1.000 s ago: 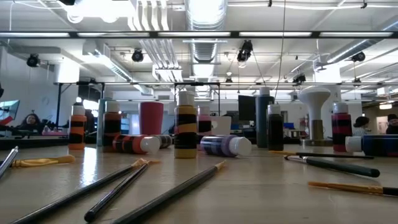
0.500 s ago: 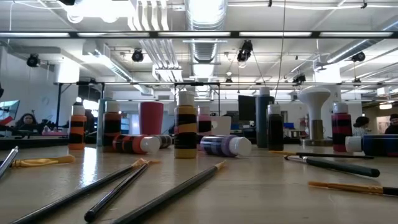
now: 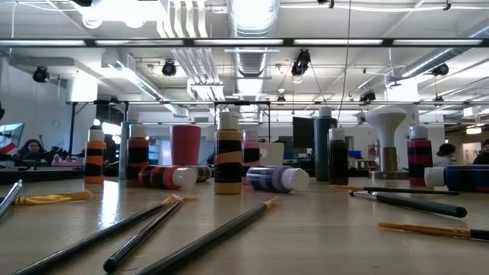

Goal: Pick & Place Paint Supplies
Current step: Put the gold paint brush into the pink cup

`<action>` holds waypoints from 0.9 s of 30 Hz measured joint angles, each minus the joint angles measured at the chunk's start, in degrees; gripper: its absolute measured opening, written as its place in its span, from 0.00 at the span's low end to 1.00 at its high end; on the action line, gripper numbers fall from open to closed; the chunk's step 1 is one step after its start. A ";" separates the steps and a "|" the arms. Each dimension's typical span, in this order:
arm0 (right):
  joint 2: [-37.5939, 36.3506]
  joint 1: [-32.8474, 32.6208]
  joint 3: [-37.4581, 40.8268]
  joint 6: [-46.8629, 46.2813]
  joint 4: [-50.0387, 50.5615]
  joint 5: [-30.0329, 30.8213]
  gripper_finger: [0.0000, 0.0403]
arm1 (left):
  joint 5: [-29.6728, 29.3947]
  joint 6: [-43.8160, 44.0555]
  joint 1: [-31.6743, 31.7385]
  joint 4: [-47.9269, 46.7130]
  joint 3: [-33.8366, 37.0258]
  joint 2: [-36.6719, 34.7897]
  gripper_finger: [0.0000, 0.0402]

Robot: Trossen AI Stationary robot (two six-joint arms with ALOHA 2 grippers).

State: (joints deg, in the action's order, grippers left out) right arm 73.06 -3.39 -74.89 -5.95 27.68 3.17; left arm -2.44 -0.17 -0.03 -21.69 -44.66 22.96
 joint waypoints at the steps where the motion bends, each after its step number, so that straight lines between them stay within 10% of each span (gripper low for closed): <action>1: 1.16 -1.24 0.00 -0.46 2.28 -0.01 0.76 | 0.00 -0.02 0.02 0.00 0.00 0.00 0.09; 14: 12.45 -18.81 0.37 -8.09 17.55 13.33 0.54 | 0.00 -0.02 0.00 0.00 0.00 0.00 0.09; 27: 25.09 -21.47 0.40 -11.56 18.38 15.03 0.53 | 0.00 0.00 0.00 0.00 0.00 0.00 0.09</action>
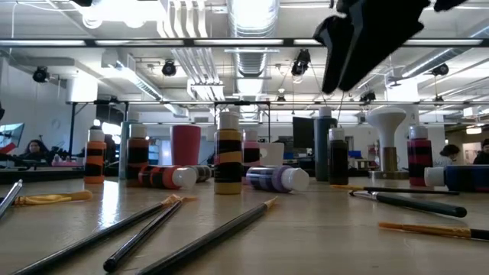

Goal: Pick & Place Paint Supplies
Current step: Put the gold paint brush into the pink cup

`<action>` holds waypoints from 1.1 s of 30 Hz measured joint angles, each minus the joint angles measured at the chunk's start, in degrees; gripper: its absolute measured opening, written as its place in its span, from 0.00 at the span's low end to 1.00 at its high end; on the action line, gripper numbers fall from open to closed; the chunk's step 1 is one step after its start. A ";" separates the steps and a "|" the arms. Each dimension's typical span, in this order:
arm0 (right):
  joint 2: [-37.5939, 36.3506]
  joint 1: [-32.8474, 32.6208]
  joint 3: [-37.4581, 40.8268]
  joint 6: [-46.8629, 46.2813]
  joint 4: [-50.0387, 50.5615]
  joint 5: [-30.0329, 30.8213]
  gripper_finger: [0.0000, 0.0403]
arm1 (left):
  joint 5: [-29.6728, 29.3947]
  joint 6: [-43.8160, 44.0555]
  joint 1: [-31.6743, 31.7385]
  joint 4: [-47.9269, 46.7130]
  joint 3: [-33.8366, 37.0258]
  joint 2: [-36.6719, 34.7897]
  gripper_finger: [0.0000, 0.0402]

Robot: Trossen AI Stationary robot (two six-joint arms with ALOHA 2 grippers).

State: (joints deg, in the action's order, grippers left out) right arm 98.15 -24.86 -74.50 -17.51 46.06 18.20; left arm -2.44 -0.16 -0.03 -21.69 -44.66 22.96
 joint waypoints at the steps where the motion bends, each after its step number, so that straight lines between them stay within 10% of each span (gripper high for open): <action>1: 0.62 0.00 0.01 -0.54 0.06 -0.02 0.53 | 0.00 -0.02 0.00 0.00 0.00 0.00 0.09; 33: 9.88 0.00 0.04 -0.95 -4.89 -0.41 0.53 | 0.00 -0.02 0.00 -0.01 0.00 0.00 0.09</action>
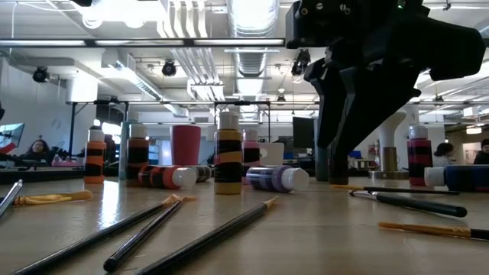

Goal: Pick & Place Paint Supplies
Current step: Put the gold paint brush into the pink cup

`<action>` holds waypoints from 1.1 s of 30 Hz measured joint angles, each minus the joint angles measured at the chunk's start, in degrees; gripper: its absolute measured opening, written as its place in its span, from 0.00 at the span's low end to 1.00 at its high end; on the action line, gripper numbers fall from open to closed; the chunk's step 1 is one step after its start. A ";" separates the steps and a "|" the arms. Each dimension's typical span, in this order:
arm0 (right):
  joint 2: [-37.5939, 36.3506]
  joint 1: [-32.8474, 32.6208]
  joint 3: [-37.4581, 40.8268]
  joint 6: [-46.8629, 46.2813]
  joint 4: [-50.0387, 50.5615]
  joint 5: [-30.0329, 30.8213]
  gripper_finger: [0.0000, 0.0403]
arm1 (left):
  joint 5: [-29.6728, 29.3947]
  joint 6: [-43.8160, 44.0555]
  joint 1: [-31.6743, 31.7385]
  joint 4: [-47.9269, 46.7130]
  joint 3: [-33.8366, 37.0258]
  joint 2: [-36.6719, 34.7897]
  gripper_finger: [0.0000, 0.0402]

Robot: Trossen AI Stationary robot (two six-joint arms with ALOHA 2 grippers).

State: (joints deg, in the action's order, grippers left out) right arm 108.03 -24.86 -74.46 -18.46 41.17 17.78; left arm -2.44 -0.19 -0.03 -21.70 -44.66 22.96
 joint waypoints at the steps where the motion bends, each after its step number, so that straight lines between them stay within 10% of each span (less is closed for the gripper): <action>1: 0.02 0.00 0.00 0.00 0.02 -0.04 0.53 | 0.00 0.00 0.00 -0.01 0.00 0.00 0.09; 33: 0.00 0.72 11.30 -1.59 -13.68 -1.38 0.42 | 0.00 0.00 0.00 0.01 0.00 0.00 0.09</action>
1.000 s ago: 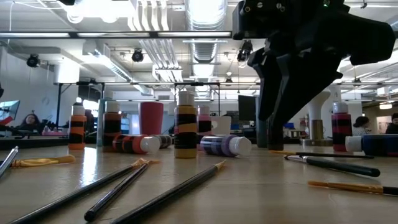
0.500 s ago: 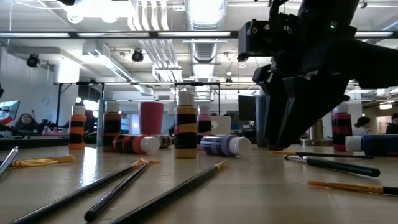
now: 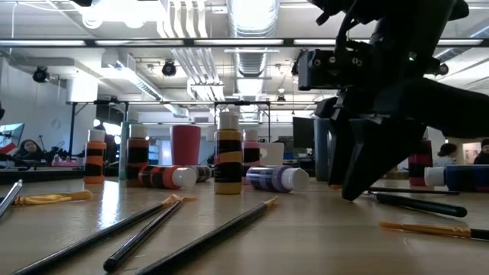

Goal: Pick & Place Paint Supplies
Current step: Put the gold paint brush into the pink cup

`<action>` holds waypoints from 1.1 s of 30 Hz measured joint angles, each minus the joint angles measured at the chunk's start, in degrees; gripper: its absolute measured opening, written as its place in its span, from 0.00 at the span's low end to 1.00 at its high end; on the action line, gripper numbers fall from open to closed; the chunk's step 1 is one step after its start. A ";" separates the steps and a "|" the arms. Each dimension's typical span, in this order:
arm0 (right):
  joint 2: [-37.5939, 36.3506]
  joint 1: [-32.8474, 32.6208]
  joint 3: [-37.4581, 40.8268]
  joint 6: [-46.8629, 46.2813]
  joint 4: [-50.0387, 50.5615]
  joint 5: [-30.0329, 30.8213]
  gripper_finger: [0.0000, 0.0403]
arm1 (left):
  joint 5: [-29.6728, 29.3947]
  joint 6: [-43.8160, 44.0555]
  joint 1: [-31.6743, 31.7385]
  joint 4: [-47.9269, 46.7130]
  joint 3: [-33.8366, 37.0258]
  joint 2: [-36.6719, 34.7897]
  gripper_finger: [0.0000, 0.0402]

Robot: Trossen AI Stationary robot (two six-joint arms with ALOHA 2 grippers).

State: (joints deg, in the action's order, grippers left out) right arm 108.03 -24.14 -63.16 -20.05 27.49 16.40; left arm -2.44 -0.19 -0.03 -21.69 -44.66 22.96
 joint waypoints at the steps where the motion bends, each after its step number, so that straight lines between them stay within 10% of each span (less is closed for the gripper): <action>1: -0.03 0.03 0.17 -0.05 -0.20 -0.02 0.41 | 0.00 0.00 0.02 -0.02 0.00 0.00 0.09; 21: -0.07 0.06 0.17 0.65 -0.22 -0.55 0.04 | 0.00 0.00 0.00 0.00 0.00 0.00 0.09; 33: -1.51 0.05 -7.10 2.85 8.67 -1.46 0.03 | 0.00 0.00 0.02 -0.02 0.00 0.00 0.09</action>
State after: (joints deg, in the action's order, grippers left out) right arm 106.51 -24.10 -70.26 -17.20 36.15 14.95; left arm -2.44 -0.19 -0.01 -21.71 -44.66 22.96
